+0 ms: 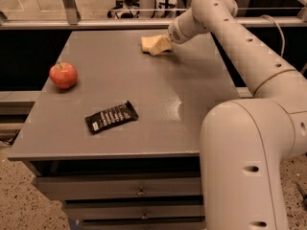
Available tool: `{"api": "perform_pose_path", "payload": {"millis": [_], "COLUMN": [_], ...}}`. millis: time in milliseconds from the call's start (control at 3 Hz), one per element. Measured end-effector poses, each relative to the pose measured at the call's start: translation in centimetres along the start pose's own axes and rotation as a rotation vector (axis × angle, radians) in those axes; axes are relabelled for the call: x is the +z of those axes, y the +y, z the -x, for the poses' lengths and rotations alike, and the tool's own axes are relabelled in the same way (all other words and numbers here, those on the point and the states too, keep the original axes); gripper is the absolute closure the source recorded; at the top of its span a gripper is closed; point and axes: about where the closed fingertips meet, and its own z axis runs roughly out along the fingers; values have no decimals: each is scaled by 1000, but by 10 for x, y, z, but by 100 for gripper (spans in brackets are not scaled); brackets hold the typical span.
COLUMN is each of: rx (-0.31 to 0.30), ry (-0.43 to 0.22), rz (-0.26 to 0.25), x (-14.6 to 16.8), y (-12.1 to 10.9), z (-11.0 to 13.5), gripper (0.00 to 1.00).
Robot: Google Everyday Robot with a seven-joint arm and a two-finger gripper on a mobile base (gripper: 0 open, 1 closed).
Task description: Pick sponge
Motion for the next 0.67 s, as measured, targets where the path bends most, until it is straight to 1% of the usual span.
{"api": "perform_pose_path", "payload": {"millis": [333, 667], "rx": [-13, -34], "ry": [-22, -63], "rz": [62, 132], "x": [-20, -49], "y": [10, 27], "z": [6, 15], "gripper": [71, 95]}}
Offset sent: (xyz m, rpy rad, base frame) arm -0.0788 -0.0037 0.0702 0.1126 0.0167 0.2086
